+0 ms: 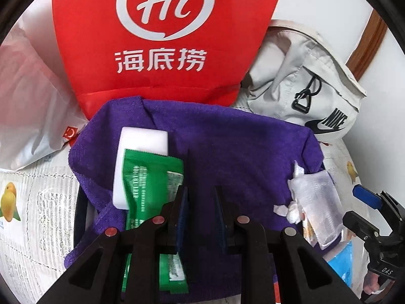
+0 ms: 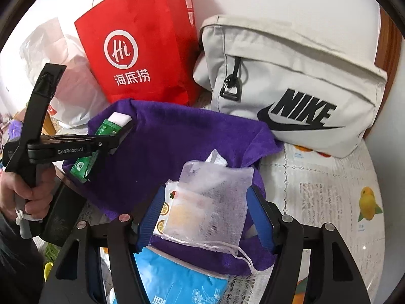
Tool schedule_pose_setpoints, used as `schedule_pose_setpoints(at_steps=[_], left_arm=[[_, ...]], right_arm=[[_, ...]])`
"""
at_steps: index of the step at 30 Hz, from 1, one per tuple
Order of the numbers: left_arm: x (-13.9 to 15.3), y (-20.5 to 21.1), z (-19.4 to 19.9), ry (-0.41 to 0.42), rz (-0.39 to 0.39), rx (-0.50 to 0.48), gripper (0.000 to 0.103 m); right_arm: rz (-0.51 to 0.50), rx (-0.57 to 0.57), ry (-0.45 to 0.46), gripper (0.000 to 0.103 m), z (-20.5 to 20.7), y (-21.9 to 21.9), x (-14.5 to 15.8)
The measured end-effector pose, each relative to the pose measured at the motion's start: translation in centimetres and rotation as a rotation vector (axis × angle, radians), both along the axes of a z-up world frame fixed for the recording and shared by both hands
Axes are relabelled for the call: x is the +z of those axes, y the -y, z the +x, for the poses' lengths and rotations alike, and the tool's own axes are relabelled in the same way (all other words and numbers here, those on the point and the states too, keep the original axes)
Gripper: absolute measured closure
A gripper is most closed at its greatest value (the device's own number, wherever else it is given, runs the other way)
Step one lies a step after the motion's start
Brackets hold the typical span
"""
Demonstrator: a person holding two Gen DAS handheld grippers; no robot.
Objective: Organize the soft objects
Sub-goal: 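Move both grippers back toward the yellow bag on the bed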
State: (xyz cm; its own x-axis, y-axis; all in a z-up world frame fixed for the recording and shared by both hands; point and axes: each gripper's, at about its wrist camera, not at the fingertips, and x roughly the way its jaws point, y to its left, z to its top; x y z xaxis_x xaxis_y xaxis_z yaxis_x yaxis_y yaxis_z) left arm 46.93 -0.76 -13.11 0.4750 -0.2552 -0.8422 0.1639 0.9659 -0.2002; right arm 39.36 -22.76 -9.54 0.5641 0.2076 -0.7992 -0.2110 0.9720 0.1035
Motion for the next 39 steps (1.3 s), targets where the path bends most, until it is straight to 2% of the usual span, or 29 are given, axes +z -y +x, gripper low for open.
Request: schedule_pose_setpoints(at_steps=[3, 13, 19, 23, 25, 33, 39], left_arm=[[0.6, 0.0, -0.4, 0.013, 0.009, 0.005, 0.073], [4.6, -1.2, -4.9, 0.073, 0.030, 0.018, 0.069], [7.1, -1.4, -9.9, 0.131, 0.068, 0.051, 0.069], [8.5, -1.5, -14.0, 0.181, 0.120, 0.085, 0.069], [9.0, -1.9, -16.1, 0.191, 0.107, 0.093, 0.065], [8.1, -4.3, -22.3, 0.167, 0.072, 0.136, 0.056], [5.1, -6.1, -25.9, 0.118, 0.073, 0.163, 0.054]], right_arm=[[0.008, 0.002, 0.010, 0.036, -0.3, 0.1, 0.4], [0.029, -0.008, 0.045, 0.036, -4.0, -0.4, 3.1], [0.010, -0.020, 0.067, 0.036, -8.7, -1.2, 4.3], [0.038, -0.026, 0.032, 0.036, -11.7, -1.4, 4.5], [0.054, -0.031, 0.014, 0.036, -13.2, -1.5, 4.4], [0.089, -0.024, -0.003, 0.036, -18.5, -2.3, 4.0], [0.074, 0.056, -0.005, 0.036, -21.6, -4.9, 2.5]])
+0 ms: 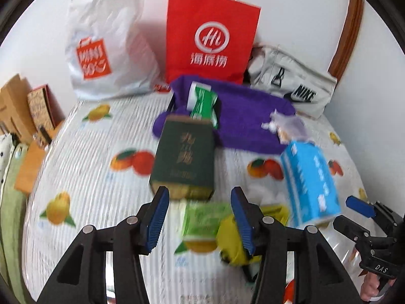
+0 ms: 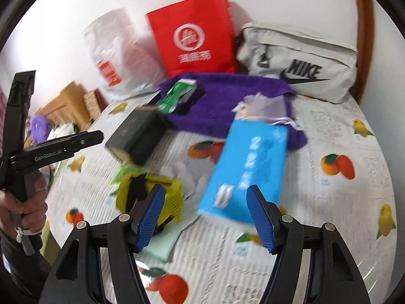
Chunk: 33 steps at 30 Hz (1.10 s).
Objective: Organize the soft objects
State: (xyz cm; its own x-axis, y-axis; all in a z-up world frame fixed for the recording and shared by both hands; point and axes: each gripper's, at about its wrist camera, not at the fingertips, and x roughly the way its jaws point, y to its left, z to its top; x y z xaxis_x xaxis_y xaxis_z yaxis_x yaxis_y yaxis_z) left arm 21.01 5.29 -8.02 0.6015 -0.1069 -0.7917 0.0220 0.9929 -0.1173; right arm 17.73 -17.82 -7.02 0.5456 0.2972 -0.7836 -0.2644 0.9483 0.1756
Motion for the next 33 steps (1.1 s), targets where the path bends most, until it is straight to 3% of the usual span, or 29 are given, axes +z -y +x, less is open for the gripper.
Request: schedule_pose_setpoints(at_steps=[6, 8, 14, 19, 23, 25, 33], left_arm=[[-3.7, -1.3, -1.1, -0.065, -0.002, 0.030, 0.054], [-4.5, -1.9, -1.4, -0.078, -0.013, 0.041, 0.054], [-6.1, -3.6, -1.7, -0.103, -0.053, 0.063, 0.054], [-6.7, -4.3, -1.6, -0.114, -0.081, 0.061, 0.054], [-6.9, -4.7, -1.5, -0.115, -0.092, 0.058, 0.054], [-7.0, -4.8, -1.5, -0.116, -0.096, 0.054, 0.054], [-7.0, -4.5, -1.5, -0.109, -0.112, 0.035, 0.054]], right_arm=[[0.017, 0.073, 0.001, 0.037, -1.6, -2.6, -1.9], [0.008, 0.104, 0.015, 0.041, -1.6, -3.7, -2.4], [-0.014, 0.208, 0.047, 0.055, -0.5, -7.3, -3.6], [-0.069, 0.249, 0.042, 0.056, 0.9, -9.5, -5.2], [-0.088, 0.293, 0.012, 0.079, 1.6, -10.6, -6.4], [-0.132, 0.296, 0.019, 0.083, 1.7, -11.1, -7.1], [-0.060, 0.270, 0.058, 0.083, 0.7, -9.7, -4.2]])
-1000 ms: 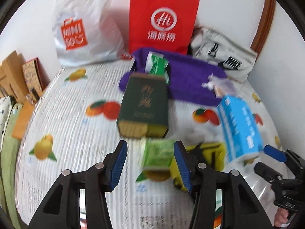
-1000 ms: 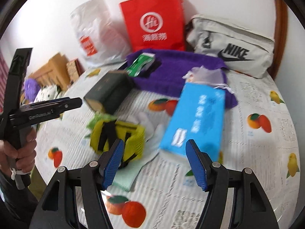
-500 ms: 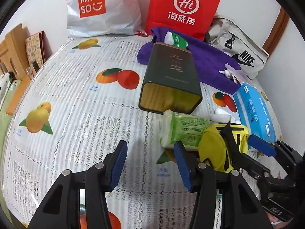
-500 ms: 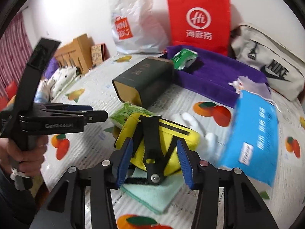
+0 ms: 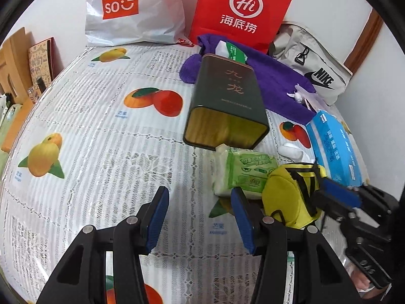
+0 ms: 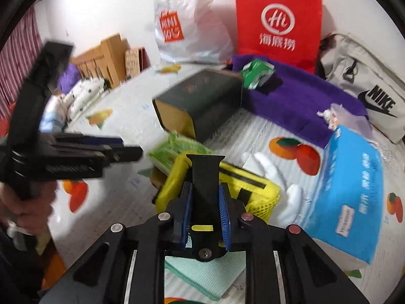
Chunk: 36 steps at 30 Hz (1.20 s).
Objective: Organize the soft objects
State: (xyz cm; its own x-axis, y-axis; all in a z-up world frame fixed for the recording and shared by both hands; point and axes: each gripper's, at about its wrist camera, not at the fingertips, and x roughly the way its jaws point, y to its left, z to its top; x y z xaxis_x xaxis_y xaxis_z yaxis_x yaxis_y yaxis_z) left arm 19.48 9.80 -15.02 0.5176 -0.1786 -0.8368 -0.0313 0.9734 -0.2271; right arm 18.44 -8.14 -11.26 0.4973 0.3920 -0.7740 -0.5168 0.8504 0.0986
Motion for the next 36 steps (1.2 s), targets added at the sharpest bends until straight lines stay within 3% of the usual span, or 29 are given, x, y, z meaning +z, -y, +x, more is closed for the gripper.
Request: schedule_pose_setpoints(at_steps=[7, 14, 22, 25, 26, 29, 36], left_arm=[[0.2, 1.5, 0.7, 0.013, -0.023, -0.032, 0.053], [1.6, 4.7, 0.2, 0.040, -0.077, -0.124, 0.049], [-0.5, 8.0, 0.5, 0.000, 0.000, -0.132, 0.048], [-1.1, 7.9, 0.3, 0.010, -0.010, -0.120, 0.056], [-1.1, 7.8, 0.2, 0.016, -0.031, -0.128, 0.065], [-0.7, 7.4, -0.1, 0.028, -0.066, -0.152, 0.073], [1.8, 5.9, -1.7, 0.072, -0.088, -0.142, 0.076]], right_arm=[[-0.009, -0.056, 0.054, 0.083, -2.2, 2.6, 2.4], [-0.011, -0.153, 0.029, 0.083, -4.5, 6.8, 2.2], [-0.014, -0.242, -0.026, 0.083, -5.7, 10.5, 0.1], [-0.028, -0.265, -0.043, 0.083, -5.8, 11.1, -0.9], [-0.029, -0.266, -0.045, 0.083, -5.8, 11.1, -1.1], [-0.031, -0.268, -0.053, 0.083, -5.7, 11.1, -1.7], [-0.028, -0.271, -0.057, 0.083, -5.8, 11.2, -2.1]])
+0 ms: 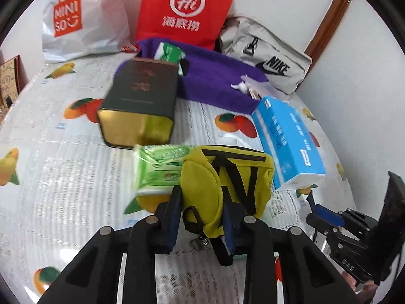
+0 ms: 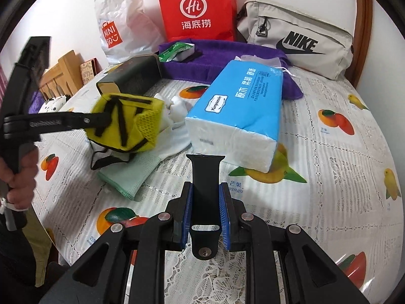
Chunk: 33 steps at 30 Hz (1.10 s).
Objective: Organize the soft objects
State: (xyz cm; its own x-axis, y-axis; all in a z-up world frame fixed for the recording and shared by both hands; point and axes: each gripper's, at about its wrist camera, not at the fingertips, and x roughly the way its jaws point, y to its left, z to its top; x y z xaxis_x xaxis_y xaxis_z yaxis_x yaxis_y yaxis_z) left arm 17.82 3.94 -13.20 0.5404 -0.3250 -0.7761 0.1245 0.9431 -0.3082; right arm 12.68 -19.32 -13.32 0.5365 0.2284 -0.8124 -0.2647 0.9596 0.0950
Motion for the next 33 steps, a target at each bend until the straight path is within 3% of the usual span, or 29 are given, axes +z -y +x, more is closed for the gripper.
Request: schedule_pose_setpoints(at_steps=[4, 13, 20, 33], left_arm=[[0.8, -1.9, -0.8, -0.001, -0.030, 0.031, 0.076], [-1.3, -6.5, -3.1, -0.077, 0.017, 0.150, 0.076], [-2.7, -7.2, -3.2, -0.105, -0.018, 0.168, 0.076], [-2.1, -7.2, -3.4, -0.110, 0.010, 0.160, 0.076]], right_arm=[[-0.005, -0.011, -0.008, 0.083, 0.1, 0.1, -0.2], [-0.034, -0.036, -0.027, 0.083, 0.1, 0.3, -0.5], [-0.039, -0.047, -0.029, 0.083, 0.0, 0.1, -0.4], [-0.003, -0.048, -0.033, 0.083, 0.3, -0.2, 1.0]])
